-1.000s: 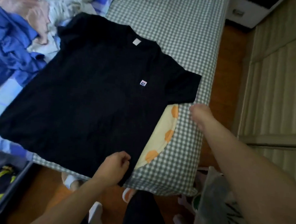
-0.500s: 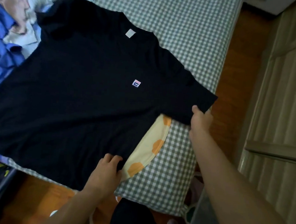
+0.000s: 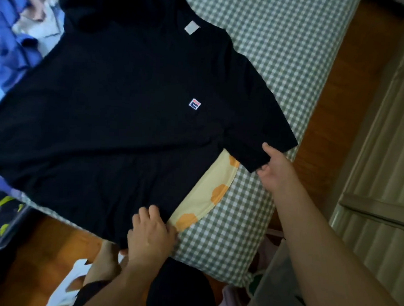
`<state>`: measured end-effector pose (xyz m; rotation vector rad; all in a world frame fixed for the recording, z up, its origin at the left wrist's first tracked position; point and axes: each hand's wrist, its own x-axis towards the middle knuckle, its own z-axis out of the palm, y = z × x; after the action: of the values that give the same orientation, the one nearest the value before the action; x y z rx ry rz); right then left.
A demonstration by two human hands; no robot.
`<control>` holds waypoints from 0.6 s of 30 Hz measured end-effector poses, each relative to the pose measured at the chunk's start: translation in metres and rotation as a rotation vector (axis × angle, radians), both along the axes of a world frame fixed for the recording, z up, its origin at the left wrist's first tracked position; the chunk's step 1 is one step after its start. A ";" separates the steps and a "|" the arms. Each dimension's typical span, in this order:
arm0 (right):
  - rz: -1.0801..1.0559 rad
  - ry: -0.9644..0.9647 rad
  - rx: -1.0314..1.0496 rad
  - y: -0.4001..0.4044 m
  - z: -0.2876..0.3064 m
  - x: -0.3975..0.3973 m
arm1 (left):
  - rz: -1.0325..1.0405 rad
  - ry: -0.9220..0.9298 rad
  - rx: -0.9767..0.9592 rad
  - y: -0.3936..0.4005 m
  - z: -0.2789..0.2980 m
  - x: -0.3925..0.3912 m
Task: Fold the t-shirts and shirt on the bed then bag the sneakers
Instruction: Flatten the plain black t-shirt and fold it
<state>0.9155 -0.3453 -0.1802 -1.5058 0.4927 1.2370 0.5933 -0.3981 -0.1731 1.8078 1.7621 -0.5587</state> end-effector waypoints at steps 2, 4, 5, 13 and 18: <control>-0.011 0.007 -0.023 0.005 0.004 -0.006 | 0.043 0.035 0.009 -0.016 -0.005 -0.024; -0.089 0.049 -0.001 0.009 0.006 -0.007 | 0.053 0.053 0.017 -0.026 -0.009 -0.039; -0.122 0.070 0.017 0.011 0.010 -0.006 | 0.053 0.044 0.028 -0.028 -0.011 -0.042; -0.182 0.110 0.198 0.039 0.060 0.000 | 0.238 -0.192 0.070 -0.022 0.025 -0.074; -0.029 0.097 0.303 0.112 0.124 -0.035 | 0.328 -0.247 0.229 0.021 0.069 -0.121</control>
<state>0.8808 -0.2338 -0.0563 -1.1839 0.3695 1.3025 0.4724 -0.3772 -0.1036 1.5989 1.9509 -0.0022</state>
